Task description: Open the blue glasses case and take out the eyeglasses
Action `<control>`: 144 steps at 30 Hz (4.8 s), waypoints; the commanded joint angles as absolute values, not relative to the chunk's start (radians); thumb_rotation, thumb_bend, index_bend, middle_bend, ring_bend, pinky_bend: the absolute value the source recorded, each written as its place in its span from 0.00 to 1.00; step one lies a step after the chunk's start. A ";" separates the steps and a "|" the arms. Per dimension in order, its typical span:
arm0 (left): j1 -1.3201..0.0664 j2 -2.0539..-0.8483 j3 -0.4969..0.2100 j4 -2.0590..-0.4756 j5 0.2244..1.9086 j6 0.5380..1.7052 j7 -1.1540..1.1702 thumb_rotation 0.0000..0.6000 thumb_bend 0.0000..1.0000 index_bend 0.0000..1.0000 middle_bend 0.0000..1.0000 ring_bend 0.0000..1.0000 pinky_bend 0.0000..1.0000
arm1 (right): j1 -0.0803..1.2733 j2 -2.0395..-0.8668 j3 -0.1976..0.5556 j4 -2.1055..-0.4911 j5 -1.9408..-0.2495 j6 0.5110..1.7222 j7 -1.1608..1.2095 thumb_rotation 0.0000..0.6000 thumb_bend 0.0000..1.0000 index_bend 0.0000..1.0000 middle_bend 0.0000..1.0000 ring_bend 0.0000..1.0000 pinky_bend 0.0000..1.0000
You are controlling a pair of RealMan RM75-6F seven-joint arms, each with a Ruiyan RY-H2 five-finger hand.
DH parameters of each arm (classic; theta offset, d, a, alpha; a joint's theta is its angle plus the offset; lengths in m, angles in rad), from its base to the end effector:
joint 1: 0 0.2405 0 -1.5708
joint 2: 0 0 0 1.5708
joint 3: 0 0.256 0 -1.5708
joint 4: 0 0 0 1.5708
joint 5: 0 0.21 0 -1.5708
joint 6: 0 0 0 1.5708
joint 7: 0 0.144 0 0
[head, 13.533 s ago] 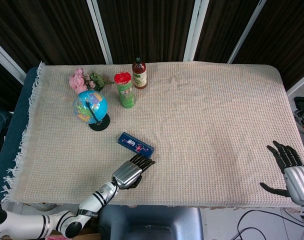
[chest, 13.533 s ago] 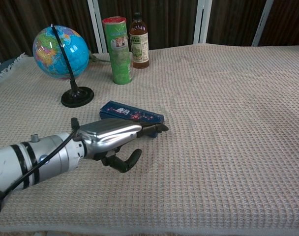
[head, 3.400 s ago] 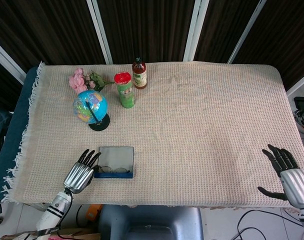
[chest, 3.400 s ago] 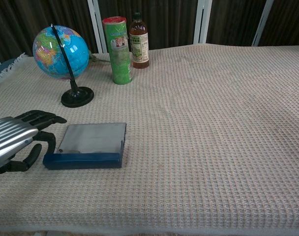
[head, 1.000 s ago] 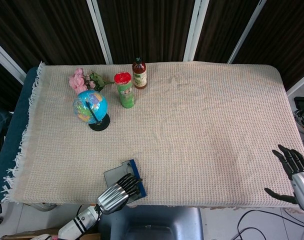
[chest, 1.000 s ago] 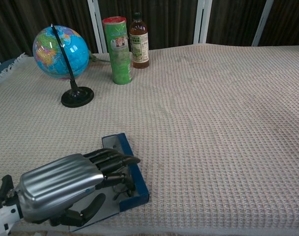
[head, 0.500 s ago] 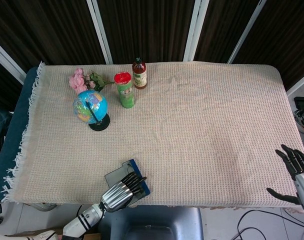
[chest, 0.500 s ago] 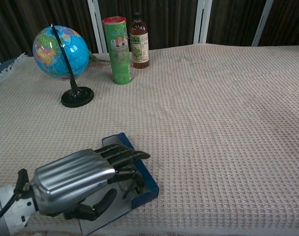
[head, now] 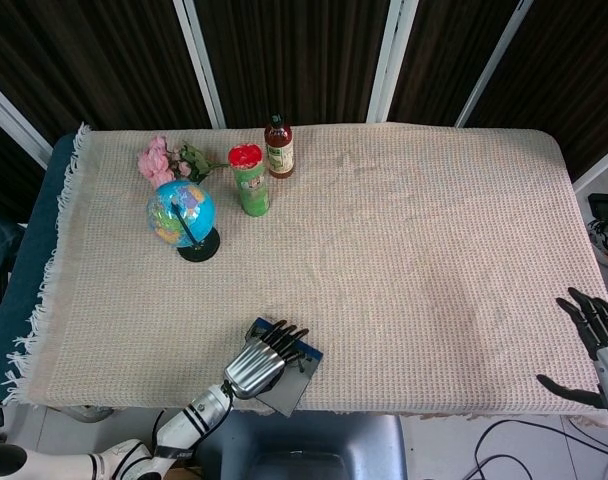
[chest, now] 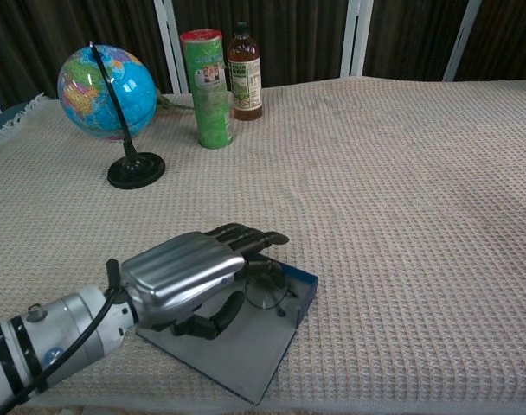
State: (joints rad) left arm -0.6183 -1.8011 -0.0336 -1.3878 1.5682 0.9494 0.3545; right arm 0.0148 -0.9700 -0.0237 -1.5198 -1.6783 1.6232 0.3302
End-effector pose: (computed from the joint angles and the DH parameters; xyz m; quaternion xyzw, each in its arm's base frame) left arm -0.1193 0.2404 -0.1075 -0.8380 -0.2740 -0.3858 0.2716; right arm -0.3215 -0.1429 0.2122 0.6085 -0.3887 0.4388 0.5348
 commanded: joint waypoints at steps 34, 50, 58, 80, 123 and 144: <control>-0.688 -1.769 -0.156 -1.401 1.374 0.948 0.304 1.00 0.48 0.24 0.00 0.00 0.00 | 0.030 -0.978 -0.021 -1.537 -1.675 1.582 0.273 1.00 0.18 0.00 0.00 0.00 0.00; -0.736 -1.812 -0.188 -1.383 1.188 0.923 0.496 1.00 0.48 0.29 0.00 0.00 0.00 | 0.038 -0.975 -0.020 -1.539 -1.668 1.567 0.278 1.00 0.18 0.00 0.00 0.00 0.00; -0.749 -1.812 -0.182 -1.385 1.158 0.927 0.513 1.00 0.48 0.34 0.00 0.00 0.00 | 0.038 -0.975 -0.020 -1.540 -1.668 1.568 0.277 1.00 0.18 0.00 0.00 0.00 0.00; -0.773 -1.813 -0.166 -1.389 1.128 0.940 0.513 1.00 0.49 0.43 0.00 0.00 0.00 | 0.038 -0.975 -0.020 -1.540 -1.667 1.568 0.278 1.00 0.18 0.00 0.00 0.00 0.00; -0.737 -1.864 -0.154 -1.300 1.225 1.025 0.299 1.00 0.55 0.66 0.02 0.00 0.00 | 0.038 -0.978 -0.020 -1.540 -1.669 1.571 0.272 1.00 0.18 0.00 0.00 0.00 0.00; -0.694 -1.948 -0.181 -1.159 1.348 1.158 0.042 1.00 0.59 0.67 0.04 0.00 0.00 | 0.035 -0.978 -0.020 -1.539 -1.671 1.576 0.271 1.00 0.18 0.00 0.00 0.00 0.00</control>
